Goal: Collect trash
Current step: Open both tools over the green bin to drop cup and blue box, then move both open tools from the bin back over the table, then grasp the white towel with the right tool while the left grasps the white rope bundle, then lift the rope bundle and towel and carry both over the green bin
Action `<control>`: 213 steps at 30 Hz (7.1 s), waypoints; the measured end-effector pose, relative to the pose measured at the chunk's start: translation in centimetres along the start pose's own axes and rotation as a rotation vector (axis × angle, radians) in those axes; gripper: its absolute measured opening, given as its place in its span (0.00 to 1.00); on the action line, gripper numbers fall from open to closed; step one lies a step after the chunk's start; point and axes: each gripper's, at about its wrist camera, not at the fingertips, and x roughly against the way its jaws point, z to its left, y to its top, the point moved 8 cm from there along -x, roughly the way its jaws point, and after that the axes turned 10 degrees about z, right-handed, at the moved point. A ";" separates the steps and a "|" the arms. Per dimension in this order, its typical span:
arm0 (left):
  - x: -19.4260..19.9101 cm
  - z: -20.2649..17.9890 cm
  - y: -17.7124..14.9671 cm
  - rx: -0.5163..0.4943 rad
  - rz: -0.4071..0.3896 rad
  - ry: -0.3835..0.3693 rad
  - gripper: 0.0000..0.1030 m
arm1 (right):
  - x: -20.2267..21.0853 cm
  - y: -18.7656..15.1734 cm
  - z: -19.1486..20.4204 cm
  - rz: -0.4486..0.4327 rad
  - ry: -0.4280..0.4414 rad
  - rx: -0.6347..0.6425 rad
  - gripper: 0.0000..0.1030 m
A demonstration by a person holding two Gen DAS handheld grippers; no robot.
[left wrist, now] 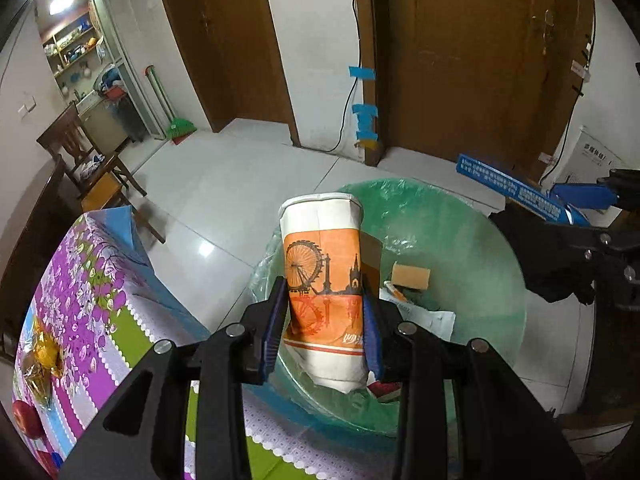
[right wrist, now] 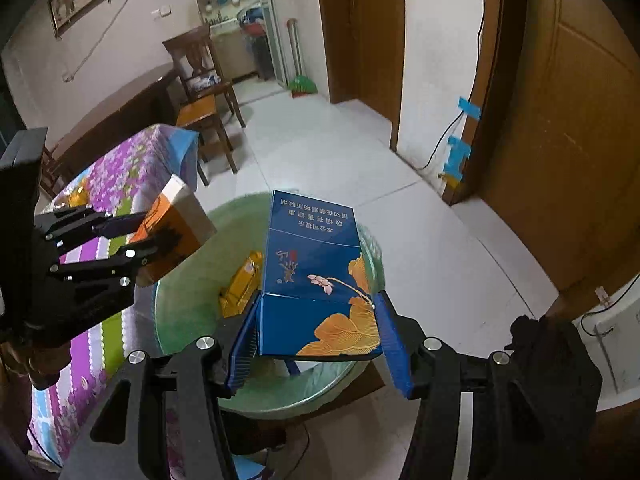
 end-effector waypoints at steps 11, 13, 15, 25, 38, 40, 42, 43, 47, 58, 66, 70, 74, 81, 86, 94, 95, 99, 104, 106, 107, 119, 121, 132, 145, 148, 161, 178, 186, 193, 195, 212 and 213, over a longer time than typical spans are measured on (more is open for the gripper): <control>-0.6 0.3 0.3 0.003 0.005 0.057 0.44 | -3.3 0.3 1.9 0.046 0.035 0.006 0.68; -0.9 0.8 0.1 0.023 0.026 0.050 0.68 | -4.0 0.4 2.0 0.068 0.029 -0.016 0.72; -0.6 1.1 0.0 0.040 0.013 0.039 0.68 | -4.4 0.4 2.3 0.063 0.035 -0.014 0.72; 0.1 1.1 -0.8 0.032 -0.011 0.040 0.68 | -3.7 0.2 1.5 0.050 0.021 -0.011 0.72; 2.0 1.7 -2.3 0.052 -0.073 0.167 0.68 | -2.8 -0.6 1.9 -0.023 -0.063 -0.007 0.72; 2.7 2.4 -2.9 0.092 -0.095 0.207 0.68 | -2.3 -0.8 2.1 -0.060 -0.083 -0.013 0.72; 3.3 3.2 -3.4 0.126 -0.111 0.237 0.68 | -1.4 -0.9 2.6 -0.124 -0.112 -0.013 0.72; 3.6 3.5 -3.6 0.141 -0.119 0.254 0.68 | -1.1 -1.0 2.8 -0.147 -0.120 -0.012 0.72; 4.7 5.2 -4.8 0.206 -0.150 0.300 0.68 | 0.3 -1.3 4.0 -0.251 -0.141 -0.019 0.72; 7.1 9.5 -9.3 0.352 -0.186 0.391 0.68 | 1.2 -2.0 8.2 -0.385 -0.082 -0.041 0.73; 8.9 13.0 -13.1 0.449 -0.193 0.454 0.68 | 1.4 -2.2 13.2 -0.408 -0.022 0.021 0.74; 9.9 14.7 -15.3 0.496 -0.188 0.464 0.68 | 2.1 -2.0 16.2 -0.432 0.001 0.060 0.74; 11.1 16.5 -17.6 0.546 -0.184 0.490 0.70 | 2.4 -2.1 20.0 -0.440 0.051 0.105 0.77; 14.3 20.0 -23.7 0.654 -0.183 0.509 0.72 | 2.1 -2.7 28.0 -0.424 0.126 0.239 0.79; 16.3 22.8 -28.5 0.741 -0.168 0.550 0.72 | 1.2 -3.3 33.8 -0.393 0.179 0.313 0.79; 18.3 27.8 -36.5 0.897 -0.129 0.616 0.72 | 0.0 -5.0 42.8 -0.343 0.253 0.431 0.79; 18.4 28.4 -37.2 0.911 -0.125 0.618 0.72 | -0.1 -5.4 43.9 -0.332 0.264 0.451 0.79; 19.4 30.9 -41.1 0.996 -0.112 0.633 0.72 | -0.5 -6.8 47.7 -0.293 0.301 0.514 0.79; 20.3 33.7 -44.7 1.036 -0.090 0.630 0.73 | -0.8 -8.7 52.0 -0.256 0.346 0.589 0.79; 20.0 34.9 -46.0 1.045 -0.065 0.616 0.73 | -1.0 -9.3 53.4 -0.234 0.369 0.610 0.79; 20.0 35.5 -46.5 1.060 -0.058 0.618 0.73 | -1.2 -9.8 54.4 -0.222 0.381 0.628 0.79; 17.6 40.9 -47.7 1.164 -0.040 0.516 0.59 | -5.0 -10.5 61.7 -0.085 0.454 0.702 0.79; 17.3 41.3 -47.4 1.159 -0.055 0.506 0.59 | -5.6 -10.3 62.2 -0.070 0.457 0.705 0.79; 12.2 42.4 -47.6 1.196 0.033 0.351 0.31 | -8.2 -10.2 63.8 0.009 0.471 0.720 0.41; 15.1 41.6 -48.7 1.258 -0.014 0.386 0.18 | -6.4 -11.0 62.1 0.001 0.516 0.683 0.36; 15.7 40.7 -48.8 1.259 -0.004 0.385 0.18 | -5.0 -11.6 61.0 -0.021 0.519 0.688 0.36; 19.0 33.8 -47.1 1.175 -0.028 0.417 0.18 | 0.2 -13.2 56.5 -0.123 0.509 0.684 0.36; 21.1 24.3 -31.6 0.835 -0.135 0.523 0.18 | 7.1 -7.8 42.1 -0.303 0.363 0.522 0.36; 21.0 18.5 -21.9 0.650 -0.204 0.504 0.18 | 10.3 -4.7 32.9 -0.378 0.246 0.436 0.36; 19.1 12.9 -14.0 0.477 -0.243 0.460 0.18 | 12.6 -1.7 22.8 -0.410 0.139 0.324 0.36; 18.2 11.6 -12.0 0.432 -0.249 0.432 0.18 | 12.9 -1.2 20.1 -0.408 0.115 0.292 0.36; 6.9 1.1 -0.1 0.077 -0.139 0.193 0.18 | 7.2 1.5 1.2 -0.166 -0.003 0.063 0.36; 5.9 0.6 0.3 0.050 -0.117 0.167 0.18 | 6.7 1.4 0.7 -0.150 -0.011 0.062 0.36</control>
